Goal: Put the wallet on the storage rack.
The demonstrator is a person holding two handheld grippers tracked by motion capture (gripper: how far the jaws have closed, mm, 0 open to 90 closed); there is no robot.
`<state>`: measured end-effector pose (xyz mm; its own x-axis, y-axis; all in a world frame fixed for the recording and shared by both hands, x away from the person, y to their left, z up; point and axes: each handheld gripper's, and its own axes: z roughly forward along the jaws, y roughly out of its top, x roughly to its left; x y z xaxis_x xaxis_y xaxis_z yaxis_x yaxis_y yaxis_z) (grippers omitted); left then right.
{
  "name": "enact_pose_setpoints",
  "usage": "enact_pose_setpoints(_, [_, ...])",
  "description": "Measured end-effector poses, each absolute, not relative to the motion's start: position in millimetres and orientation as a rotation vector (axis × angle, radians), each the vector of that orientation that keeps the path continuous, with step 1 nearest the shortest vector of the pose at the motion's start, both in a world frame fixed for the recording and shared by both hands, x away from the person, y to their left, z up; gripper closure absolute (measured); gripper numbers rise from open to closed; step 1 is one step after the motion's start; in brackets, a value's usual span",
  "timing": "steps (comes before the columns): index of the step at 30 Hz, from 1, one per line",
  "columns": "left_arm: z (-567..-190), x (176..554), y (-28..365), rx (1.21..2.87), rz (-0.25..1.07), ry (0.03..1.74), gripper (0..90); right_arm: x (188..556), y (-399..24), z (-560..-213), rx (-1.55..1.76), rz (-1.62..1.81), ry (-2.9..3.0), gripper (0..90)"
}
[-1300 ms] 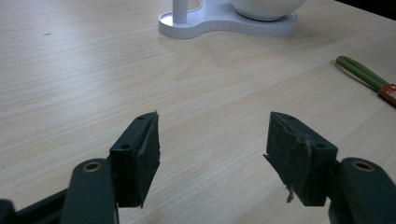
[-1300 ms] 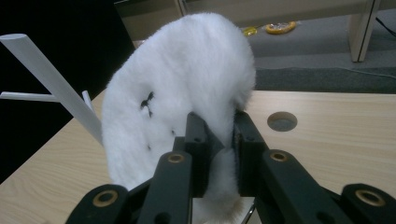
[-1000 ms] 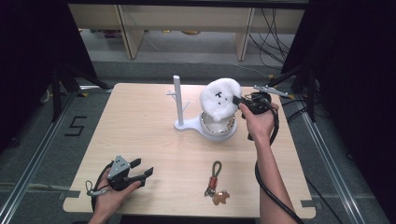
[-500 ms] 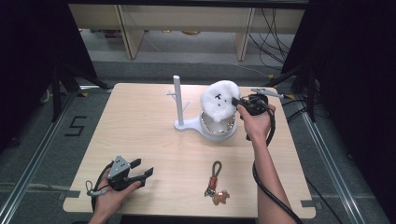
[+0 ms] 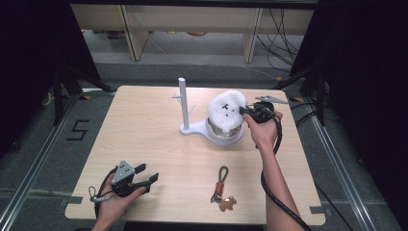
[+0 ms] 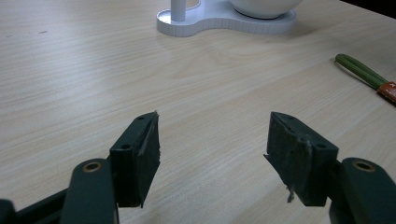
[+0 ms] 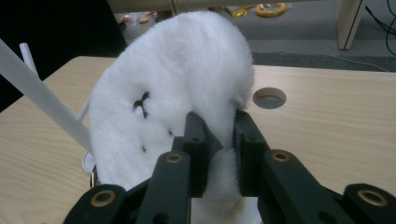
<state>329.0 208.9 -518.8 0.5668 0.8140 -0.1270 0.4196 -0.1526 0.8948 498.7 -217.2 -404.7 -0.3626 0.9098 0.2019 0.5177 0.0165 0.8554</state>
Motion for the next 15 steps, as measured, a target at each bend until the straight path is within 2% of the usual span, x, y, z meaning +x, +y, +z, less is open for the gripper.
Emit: enact_pose_setpoints(15, [-518.9,329.0,208.0,1.776,0.477,1.016,34.1,497.5,-205.7,-414.0,1.384,1.12,1.974,77.4])
